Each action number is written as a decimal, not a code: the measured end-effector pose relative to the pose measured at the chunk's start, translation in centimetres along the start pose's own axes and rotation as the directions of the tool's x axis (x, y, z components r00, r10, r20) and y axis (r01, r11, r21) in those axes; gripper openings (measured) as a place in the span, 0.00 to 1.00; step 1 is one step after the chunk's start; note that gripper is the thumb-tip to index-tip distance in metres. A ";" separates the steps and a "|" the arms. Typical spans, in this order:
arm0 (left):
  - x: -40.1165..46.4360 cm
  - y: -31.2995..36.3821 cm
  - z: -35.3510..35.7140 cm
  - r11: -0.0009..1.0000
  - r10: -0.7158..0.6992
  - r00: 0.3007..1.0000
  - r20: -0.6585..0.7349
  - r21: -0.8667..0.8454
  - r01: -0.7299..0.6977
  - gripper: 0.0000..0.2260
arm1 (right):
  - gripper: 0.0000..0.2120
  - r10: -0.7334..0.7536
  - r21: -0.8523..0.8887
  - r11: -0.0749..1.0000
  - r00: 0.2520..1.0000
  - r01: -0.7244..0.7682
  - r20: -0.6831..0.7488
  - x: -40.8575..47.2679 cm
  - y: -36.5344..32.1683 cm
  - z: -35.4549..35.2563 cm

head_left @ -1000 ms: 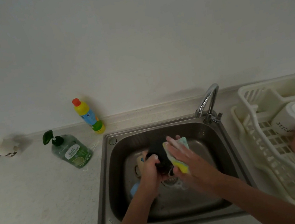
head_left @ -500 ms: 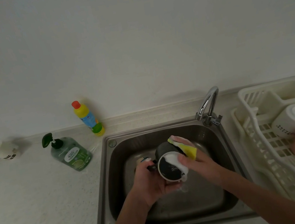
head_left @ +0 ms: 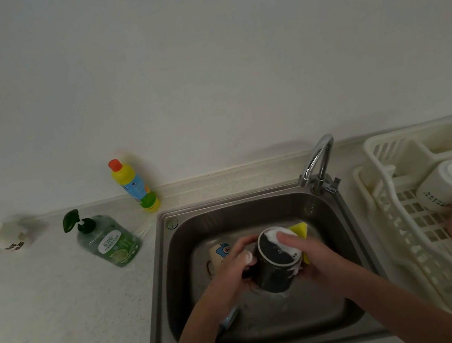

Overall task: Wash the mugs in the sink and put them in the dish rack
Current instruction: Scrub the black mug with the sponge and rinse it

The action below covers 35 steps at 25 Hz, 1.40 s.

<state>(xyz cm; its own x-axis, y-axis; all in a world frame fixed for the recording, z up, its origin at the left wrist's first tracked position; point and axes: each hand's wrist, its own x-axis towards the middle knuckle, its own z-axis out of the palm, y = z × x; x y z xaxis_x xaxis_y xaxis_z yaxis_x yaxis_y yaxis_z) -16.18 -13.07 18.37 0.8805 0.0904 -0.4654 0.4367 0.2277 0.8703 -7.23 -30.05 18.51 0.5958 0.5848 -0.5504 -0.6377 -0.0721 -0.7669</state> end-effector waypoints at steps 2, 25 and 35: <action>-0.1 -0.2 0.1 0.996 -0.003 0.998 0.064 0.084 -0.003 0.24 | 0.21 0.027 -0.014 1.000 1.000 -0.027 -0.004 0.1 0.3 -0.3; -0.2 -2.2 2.1 0.985 -0.134 0.969 -0.208 -0.139 0.106 0.18 | 0.15 -0.173 -0.296 0.946 0.978 0.132 -0.115 0.7 1.1 1.2; 0.3 -2.3 1.6 0.978 -0.066 0.979 -0.195 -0.207 0.024 0.19 | 0.35 -0.328 -0.896 -0.004 0.846 0.444 0.420 -0.2 -1.0 0.5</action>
<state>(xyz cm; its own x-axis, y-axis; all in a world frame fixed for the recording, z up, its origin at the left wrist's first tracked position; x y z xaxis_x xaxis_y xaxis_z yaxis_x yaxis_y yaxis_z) -16.64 -15.16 16.55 0.7969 0.2631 -0.5439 0.4103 0.4252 0.8068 -6.95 -29.64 19.54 0.5082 0.8579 -0.0754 0.7044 -0.4644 -0.5367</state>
